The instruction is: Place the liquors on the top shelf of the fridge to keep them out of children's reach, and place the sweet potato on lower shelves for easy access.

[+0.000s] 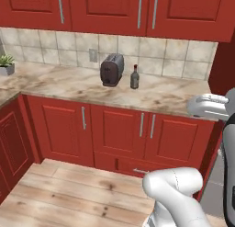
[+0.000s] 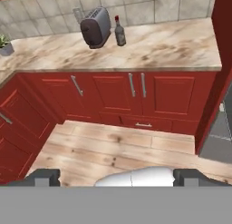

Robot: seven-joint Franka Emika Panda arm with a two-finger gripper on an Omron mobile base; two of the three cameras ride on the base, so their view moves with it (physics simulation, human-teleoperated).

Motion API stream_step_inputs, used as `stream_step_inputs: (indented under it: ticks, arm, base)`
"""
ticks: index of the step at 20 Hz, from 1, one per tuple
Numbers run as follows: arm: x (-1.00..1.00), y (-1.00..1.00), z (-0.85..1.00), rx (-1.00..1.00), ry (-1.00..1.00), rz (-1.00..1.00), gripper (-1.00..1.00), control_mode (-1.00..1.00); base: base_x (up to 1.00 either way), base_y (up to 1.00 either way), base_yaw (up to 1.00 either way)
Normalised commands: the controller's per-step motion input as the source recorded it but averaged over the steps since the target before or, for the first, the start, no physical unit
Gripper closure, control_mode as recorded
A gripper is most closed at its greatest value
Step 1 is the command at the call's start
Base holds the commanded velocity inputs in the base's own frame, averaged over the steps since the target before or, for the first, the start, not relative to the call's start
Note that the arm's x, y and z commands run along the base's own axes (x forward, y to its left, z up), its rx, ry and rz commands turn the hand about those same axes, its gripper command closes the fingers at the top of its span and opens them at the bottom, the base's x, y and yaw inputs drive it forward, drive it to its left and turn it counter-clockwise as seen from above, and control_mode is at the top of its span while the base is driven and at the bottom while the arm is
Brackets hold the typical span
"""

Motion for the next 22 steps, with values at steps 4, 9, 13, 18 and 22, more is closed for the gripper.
stream_step_inputs:
  ticks: [4, 9, 13, 18, 22]
  arm:
    - [0.00, 0.00, 0.00, 0.00, 0.00, 0.00, -1.00, 1.00]
    - [0.00, 0.00, 0.00, 0.00, 0.00, 0.00, -1.00, 1.00]
    - [0.00, 0.00, 0.00, 0.00, 0.00, 0.00, -1.00, 1.00]
    - [0.00, 0.00, 0.00, 0.00, 0.00, 0.00, -1.00, 1.00]
    - [0.00, 0.00, 0.00, 0.00, 0.00, 0.00, -1.00, 1.00]
  base:
    - [0.86, 0.31, -0.35]
    - [0.89, 0.29, -0.33]
    - [0.89, 0.31, -0.25]
    - [0.82, 0.49, -0.15]
    - [0.73, 0.44, -0.11]
